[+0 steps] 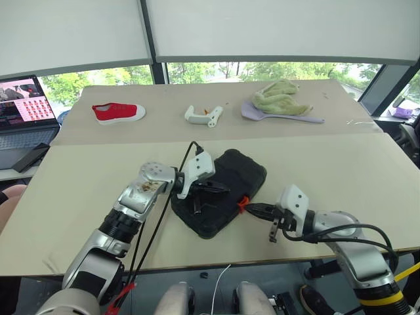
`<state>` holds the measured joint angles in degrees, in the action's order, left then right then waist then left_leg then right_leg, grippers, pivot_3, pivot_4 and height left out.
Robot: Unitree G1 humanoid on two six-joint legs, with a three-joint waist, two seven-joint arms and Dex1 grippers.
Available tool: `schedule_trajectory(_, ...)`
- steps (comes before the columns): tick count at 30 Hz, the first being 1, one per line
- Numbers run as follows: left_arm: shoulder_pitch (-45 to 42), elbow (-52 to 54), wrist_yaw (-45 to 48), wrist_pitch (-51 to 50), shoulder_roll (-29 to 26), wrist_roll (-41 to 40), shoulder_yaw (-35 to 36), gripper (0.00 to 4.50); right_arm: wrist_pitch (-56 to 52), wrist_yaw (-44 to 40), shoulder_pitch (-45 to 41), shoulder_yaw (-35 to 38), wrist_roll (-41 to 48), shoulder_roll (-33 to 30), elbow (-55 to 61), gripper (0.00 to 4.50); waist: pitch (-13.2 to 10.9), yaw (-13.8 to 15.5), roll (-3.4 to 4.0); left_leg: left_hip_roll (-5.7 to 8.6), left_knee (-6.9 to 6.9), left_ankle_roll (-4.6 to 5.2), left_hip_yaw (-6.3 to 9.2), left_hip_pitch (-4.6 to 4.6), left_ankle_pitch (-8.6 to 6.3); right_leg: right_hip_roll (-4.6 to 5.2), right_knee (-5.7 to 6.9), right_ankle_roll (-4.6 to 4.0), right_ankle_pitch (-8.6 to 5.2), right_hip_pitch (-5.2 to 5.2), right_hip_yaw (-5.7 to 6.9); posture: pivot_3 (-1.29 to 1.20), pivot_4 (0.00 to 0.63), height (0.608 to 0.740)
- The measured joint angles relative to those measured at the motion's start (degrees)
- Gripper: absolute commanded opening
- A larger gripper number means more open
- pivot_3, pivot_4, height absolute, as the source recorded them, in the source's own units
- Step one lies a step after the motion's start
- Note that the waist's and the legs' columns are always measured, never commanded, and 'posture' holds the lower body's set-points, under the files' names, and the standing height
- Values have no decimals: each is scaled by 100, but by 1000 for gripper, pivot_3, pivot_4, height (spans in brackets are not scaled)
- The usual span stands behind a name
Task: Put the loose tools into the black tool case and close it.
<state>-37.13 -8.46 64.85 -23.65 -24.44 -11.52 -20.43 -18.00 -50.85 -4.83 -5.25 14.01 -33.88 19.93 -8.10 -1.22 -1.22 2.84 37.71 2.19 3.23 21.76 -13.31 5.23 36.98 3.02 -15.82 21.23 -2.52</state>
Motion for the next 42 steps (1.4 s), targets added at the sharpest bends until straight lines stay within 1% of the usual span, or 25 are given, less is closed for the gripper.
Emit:
schedule_trajectory(8,31,-25,18,0,-46,0,20,32,-113,-46,-229,-171,-41,-40,-121,0,17,-18,-19,-45,-6,-10,-4,-16,-6,-7,-29,1,0,-14,1,0,150,740)
schedule_trajectory(12,71,-19,20,0,-54,0,62,32,-135,-99,-337,-263,-86,-81,-153,0,20,-31,-17,-62,-7,-15,-7,-19,-9,-15,-30,0,-1,-14,1,0,150,740)
schedule_trajectory(17,124,66,7,0,-45,0,68,32,-519,-144,-321,-319,-65,-218,-150,0,29,-11,-15,-66,-14,-22,-7,-16,-13,-14,-32,-4,-1,-10,2,0,150,740)
schedule_trajectory(18,147,109,7,0,-40,-1,68,32,-594,-154,-296,-317,-33,-286,-150,0,29,3,-13,-65,-15,-22,-7,-11,-13,-12,-33,-9,2,-6,2,0,150,740)
schedule_trajectory(19,164,137,14,0,-40,-7,68,32,-645,-162,-270,-314,-18,-336,-150,0,30,30,-12,-64,-18,-22,-7,-6,-13,-12,-36,-38,18,-2,3,0,150,740)
schedule_trajectory(24,173,155,63,0,-39,-12,69,32,-663,-130,-230,-252,27,-393,-177,0,32,52,-9,-63,-46,-22,-8,-6,-12,-14,-77,-40,19,-7,8,0,150,740)
schedule_trajectory(32,173,156,82,0,-44,-12,78,32,-520,-75,-353,-321,-166,-200,-613,0,32,48,-10,-63,-51,-22,-8,-8,-12,-19,-81,-40,19,-8,9,0,150,740)
schedule_trajectory(39,238,156,94,3,-45,-64,204,32,-633,-98,-334,-298,-14,67,-652,0,28,31,-5,-68,-54,-22,-8,-4,-12,-27,-81,-44,22,0,5,0,150,740)
schedule_trajectory(40,294,158,95,8,-41,-122,279,5,-644,-122,-298,-281,48,54,-573,289,25,24,0,-68,-56,-22,-9,-3,-12,-26,-80,-44,22,3,3,0,150,740)
schedule_trajectory(42,495,206,72,109,-28,-324,582,521,-735,-169,-123,-35,359,14,-234,806,20,17,10,-70,-66,-22,-10,4,-12,-24,-81,-45,22,12,0,0,150,740)
